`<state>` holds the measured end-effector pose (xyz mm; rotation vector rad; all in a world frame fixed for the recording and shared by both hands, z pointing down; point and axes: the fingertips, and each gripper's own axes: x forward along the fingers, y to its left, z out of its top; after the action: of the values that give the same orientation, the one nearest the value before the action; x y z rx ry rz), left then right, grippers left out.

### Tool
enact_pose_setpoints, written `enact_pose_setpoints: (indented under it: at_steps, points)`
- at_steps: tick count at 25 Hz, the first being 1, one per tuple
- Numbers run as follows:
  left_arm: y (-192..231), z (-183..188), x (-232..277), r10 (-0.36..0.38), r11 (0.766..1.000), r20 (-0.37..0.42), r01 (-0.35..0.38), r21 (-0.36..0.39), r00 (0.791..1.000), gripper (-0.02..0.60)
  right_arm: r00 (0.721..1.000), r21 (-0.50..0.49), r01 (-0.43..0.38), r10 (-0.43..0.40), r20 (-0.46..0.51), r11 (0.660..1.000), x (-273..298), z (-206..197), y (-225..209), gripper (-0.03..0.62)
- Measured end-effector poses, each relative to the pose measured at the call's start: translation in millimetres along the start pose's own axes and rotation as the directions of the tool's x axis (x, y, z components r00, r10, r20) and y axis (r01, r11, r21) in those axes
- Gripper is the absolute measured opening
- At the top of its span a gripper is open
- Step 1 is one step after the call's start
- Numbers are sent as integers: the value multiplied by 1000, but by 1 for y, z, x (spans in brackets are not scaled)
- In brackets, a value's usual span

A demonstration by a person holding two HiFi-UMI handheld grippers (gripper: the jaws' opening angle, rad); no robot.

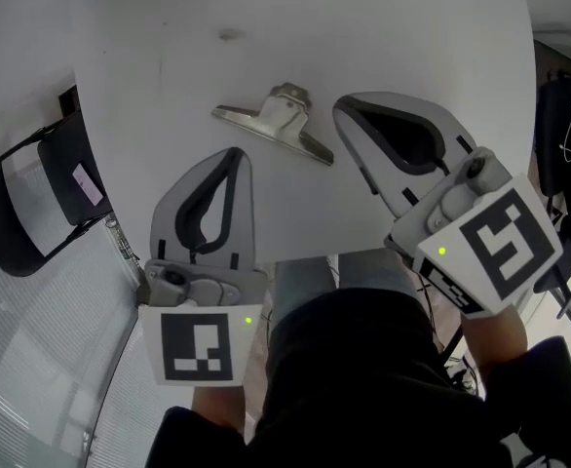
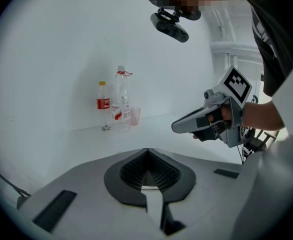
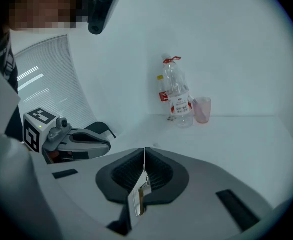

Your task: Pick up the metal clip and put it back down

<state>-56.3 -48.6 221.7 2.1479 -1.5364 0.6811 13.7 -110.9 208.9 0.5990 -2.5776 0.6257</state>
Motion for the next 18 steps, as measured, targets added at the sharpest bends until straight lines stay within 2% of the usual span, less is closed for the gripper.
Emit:
enact_pose_setpoints:
  at_steps: [3,13,18]
  points:
    - [-1,14,-7,23,1000,31,-22,-17,999,21,1000,-11,5,-5,29,1000,-10,13,0,25]
    - [-25,78,-37,14,999,147,-19,35,989,21,992,-52,66,-59,116,996,-72,68,1,25]
    - [-31,92,-57,13,998,167,-23,57,986,21,984,-74,100,-88,156,992,-99,89,6,25]
